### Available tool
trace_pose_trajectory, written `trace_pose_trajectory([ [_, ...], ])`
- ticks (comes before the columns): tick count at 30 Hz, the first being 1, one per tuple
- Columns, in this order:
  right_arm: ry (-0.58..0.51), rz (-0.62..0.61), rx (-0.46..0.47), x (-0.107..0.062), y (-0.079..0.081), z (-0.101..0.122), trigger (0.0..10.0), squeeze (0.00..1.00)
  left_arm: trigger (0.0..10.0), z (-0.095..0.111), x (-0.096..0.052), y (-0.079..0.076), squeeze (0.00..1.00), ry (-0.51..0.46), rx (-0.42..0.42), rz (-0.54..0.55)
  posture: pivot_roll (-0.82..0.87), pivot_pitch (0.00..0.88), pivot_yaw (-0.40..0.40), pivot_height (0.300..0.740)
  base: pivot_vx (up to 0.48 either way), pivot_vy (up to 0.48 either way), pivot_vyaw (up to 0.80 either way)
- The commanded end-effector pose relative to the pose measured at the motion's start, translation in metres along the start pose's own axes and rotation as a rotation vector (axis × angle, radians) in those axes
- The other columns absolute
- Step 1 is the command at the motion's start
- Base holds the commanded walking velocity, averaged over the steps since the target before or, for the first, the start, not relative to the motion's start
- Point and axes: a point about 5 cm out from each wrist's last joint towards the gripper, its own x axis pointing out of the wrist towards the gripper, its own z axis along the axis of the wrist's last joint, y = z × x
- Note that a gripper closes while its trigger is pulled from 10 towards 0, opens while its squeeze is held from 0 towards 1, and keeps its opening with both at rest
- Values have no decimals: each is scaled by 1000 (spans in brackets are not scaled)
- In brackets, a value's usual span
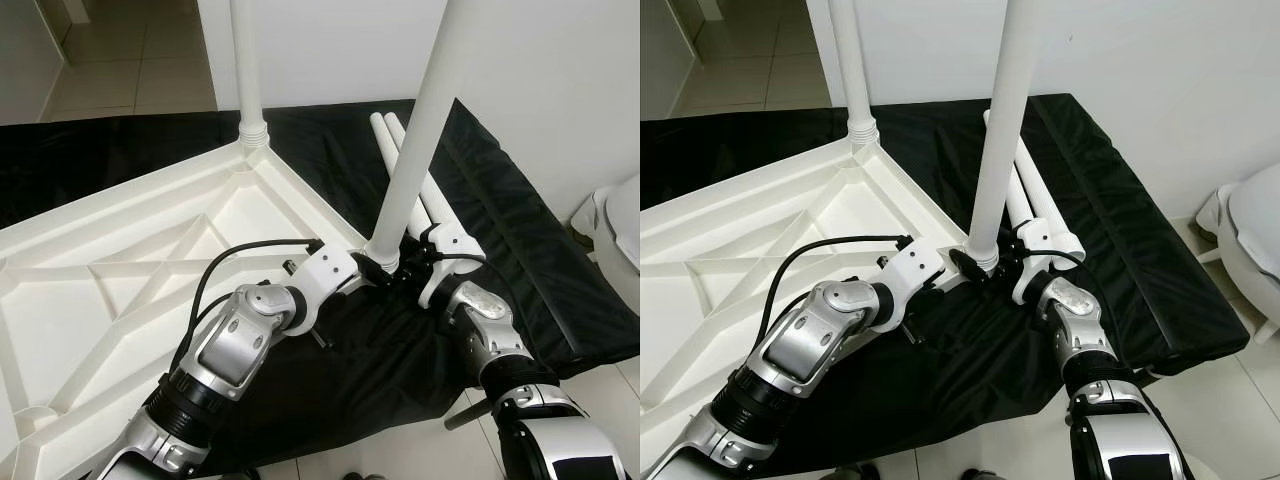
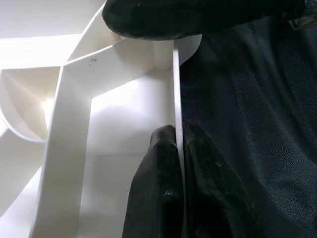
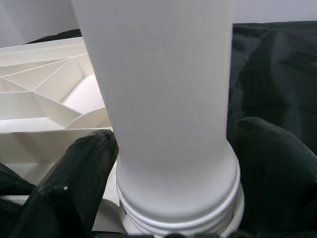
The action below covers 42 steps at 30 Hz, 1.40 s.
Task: Building children table
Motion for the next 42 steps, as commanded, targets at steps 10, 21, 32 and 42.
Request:
trace_pose_trajectory([
  [10,12,-58,16,4,-5,-1,10000,0,10000,0,-7,-6,0,-30,80,-27,2,88,5,740,0,0,0],
  [21,17,-68,27,7,-4,-3,1843,0,10000,1,-13,-12,0,-55,106,-68,7,93,-1,740,0,0,0],
  [32,43,-149,-20,5,-8,-4,0,0,10000,4,-13,-13,0,-80,97,-69,-1,100,-15,740,0,0,0],
  [42,28,-392,21,12,11,-11,0,0,10000,3,-13,-13,0,-77,92,-65,-4,112,-14,740,0,0,0],
])
